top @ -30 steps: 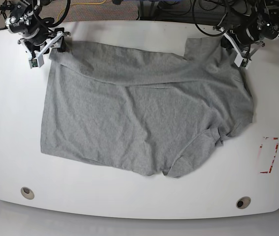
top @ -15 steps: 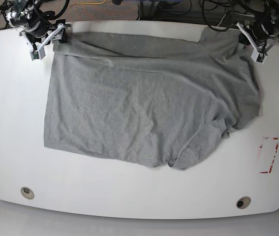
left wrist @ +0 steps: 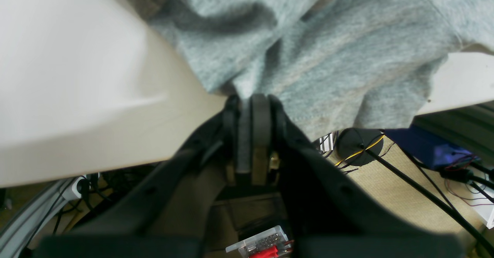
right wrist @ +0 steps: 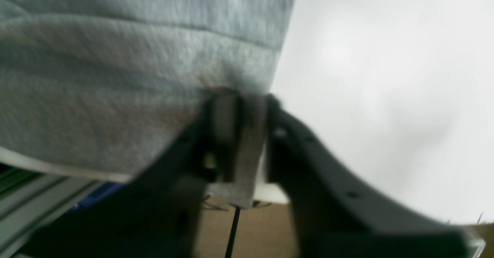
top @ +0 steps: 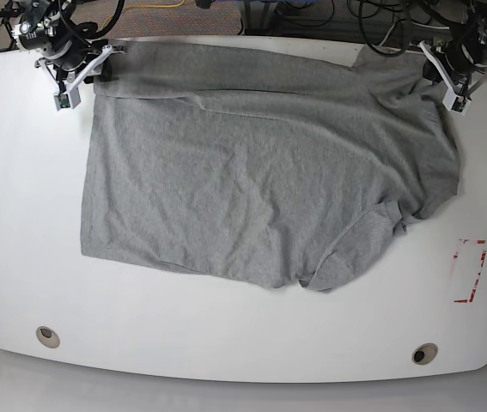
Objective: Fold the T-shirt properly
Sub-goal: 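Pull the shirt edge further back with both grippers, then release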
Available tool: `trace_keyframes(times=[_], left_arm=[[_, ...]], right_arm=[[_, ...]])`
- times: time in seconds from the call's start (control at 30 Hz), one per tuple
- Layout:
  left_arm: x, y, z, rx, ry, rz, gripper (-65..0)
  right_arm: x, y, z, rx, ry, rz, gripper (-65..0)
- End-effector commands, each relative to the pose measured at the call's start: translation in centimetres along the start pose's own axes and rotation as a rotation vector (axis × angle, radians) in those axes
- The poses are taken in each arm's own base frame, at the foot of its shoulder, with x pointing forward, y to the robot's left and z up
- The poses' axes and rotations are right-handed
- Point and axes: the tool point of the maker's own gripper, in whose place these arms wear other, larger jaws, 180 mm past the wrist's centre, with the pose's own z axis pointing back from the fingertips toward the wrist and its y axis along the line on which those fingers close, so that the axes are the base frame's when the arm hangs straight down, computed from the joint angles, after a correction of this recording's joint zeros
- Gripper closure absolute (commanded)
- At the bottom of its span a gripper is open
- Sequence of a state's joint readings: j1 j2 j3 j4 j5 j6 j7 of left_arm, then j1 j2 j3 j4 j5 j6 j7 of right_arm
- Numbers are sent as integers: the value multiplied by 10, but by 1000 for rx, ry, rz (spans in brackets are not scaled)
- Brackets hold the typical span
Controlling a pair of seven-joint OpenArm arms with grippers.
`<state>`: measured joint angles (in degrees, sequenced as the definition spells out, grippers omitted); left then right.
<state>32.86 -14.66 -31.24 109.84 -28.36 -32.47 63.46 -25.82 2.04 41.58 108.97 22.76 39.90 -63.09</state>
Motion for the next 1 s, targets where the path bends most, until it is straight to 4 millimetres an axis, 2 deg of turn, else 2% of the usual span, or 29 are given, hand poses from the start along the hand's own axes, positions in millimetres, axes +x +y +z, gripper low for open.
trace_keyframes(times=[0.0, 0.17, 0.3, 0.53, 0.7, 0.77, 0.8, 0.97], left_arm=[[7, 3, 6, 8, -22, -21, -39], [18, -1, 13, 15, -52, -67, -39], [17, -3, 17, 11, -28, -125, -38], [11, 17, 28, 55, 12, -169, -39], [8, 27, 32, 84, 17, -153, -40], [9, 29, 33, 90, 18, -159, -40], [9, 30, 33, 89, 21, -165, -40], [10, 29, 32, 86, 21, -171, -40]], right_arm=[[7, -4, 5, -12, -25, 17, 0], [7, -4, 6, -15, -23, 18, -6], [6, -3, 9, -19, -21, 26, 0], [-9, -3, 14, -29, 36, 32, 0], [-24, -3, 8, -14, 74, 3, -14], [-29, -4, 5, -8, 87, -7, -54], [-30, -4, 4, -5, 92, -10, -111], [-26, -3, 7, -6, 77, -3, -315]])
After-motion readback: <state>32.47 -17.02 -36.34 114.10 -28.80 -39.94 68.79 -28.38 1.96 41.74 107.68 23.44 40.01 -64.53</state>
